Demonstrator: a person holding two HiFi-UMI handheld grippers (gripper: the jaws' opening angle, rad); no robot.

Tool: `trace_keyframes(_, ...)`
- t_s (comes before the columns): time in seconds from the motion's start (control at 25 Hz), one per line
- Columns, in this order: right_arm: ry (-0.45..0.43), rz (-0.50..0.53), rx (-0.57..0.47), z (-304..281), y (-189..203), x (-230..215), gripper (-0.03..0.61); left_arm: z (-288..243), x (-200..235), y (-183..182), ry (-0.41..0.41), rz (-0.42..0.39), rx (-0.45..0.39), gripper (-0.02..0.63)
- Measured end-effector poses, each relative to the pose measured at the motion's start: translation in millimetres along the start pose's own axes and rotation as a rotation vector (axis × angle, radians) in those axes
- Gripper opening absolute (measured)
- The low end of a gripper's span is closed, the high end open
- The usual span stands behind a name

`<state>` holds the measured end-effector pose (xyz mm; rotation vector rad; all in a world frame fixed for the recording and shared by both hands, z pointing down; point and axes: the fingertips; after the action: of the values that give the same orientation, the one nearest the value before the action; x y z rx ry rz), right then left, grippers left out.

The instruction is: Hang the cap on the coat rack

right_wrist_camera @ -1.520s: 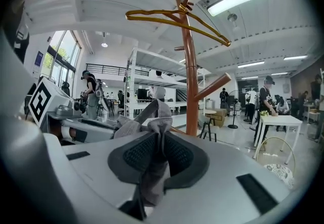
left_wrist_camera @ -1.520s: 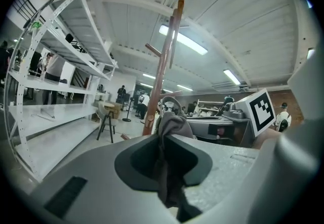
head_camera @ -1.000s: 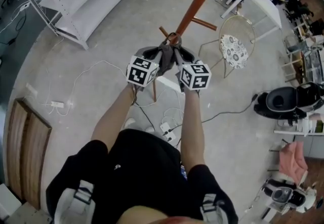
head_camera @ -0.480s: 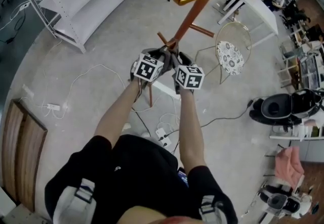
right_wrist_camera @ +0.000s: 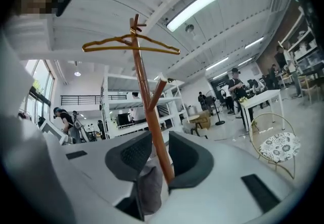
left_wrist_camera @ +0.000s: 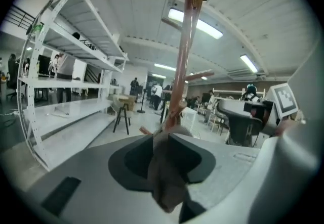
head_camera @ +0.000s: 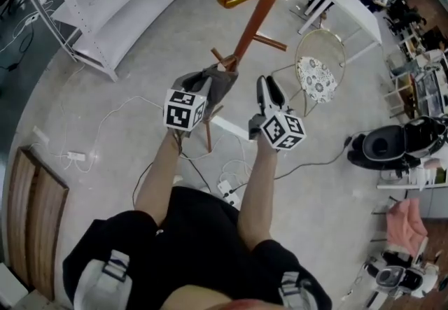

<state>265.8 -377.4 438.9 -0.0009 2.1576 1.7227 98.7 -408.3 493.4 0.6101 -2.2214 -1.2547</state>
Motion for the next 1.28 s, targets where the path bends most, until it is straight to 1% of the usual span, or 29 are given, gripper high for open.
trace_keyframes(0.12,-0.023,0.001,-0.028,13,-6,6,0.081,31,-15,-37,0.029,-0.025,-0.173,0.086)
trace_keyframes(0.2,-0.038,0.014,-0.040,17,-9,12,0.074,44,-25,-60,0.044,-0.041,-0.242,0.084)
trace_keyframes(0.28,-0.045,0.040,-0.059,22,-16,20,0.040,58,-32,-81,0.052,-0.044,-0.306,0.075)
trace_keyframes(0.36,-0.051,0.065,-0.084,27,-25,26,0.017,69,-39,-95,0.042,-0.048,-0.356,0.016)
trace_keyframes(0.4,-0.052,0.073,-0.095,30,-29,28,0.009,72,-42,-98,0.036,-0.049,-0.373,0.000)
trace_keyframes(0.48,-0.050,0.085,-0.105,33,-33,28,0.003,71,-46,-98,0.031,-0.033,-0.382,0.000)
trace_keyframes(0.56,-0.051,0.077,-0.103,36,-34,27,0.002,62,-47,-91,0.030,-0.002,-0.357,0.000)
trace_keyframes(0.6,-0.052,0.066,-0.104,38,-34,26,0.000,58,-48,-87,0.030,0.001,-0.343,0.000)
trace_keyframes(0.68,-0.042,0.068,-0.100,40,-34,21,0.000,52,-53,-84,0.033,-0.010,-0.330,0.000)
trace_keyframes(0.8,-0.002,0.130,-0.046,39,-30,15,0.000,43,-61,-83,0.050,-0.020,-0.324,-0.002)
trace_keyframes(0.92,0.006,0.162,-0.012,42,-27,13,0.000,38,-68,-79,0.054,-0.034,-0.300,-0.002)
trace_keyframes(1.12,0.006,0.190,-0.026,46,-39,13,0.000,37,-81,-87,0.069,-0.056,-0.305,-0.001)
trace_keyframes(1.28,-0.005,0.188,-0.031,41,-40,19,0.000,39,-76,-89,0.064,-0.064,-0.306,0.000)
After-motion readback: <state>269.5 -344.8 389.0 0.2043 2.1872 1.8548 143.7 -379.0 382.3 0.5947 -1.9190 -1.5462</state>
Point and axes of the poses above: the fingertips, and each gripper's own axes: z backward along the fingers, x to its left, y out of its underside, and after that the axes turned 10 degrees about x, right-handed
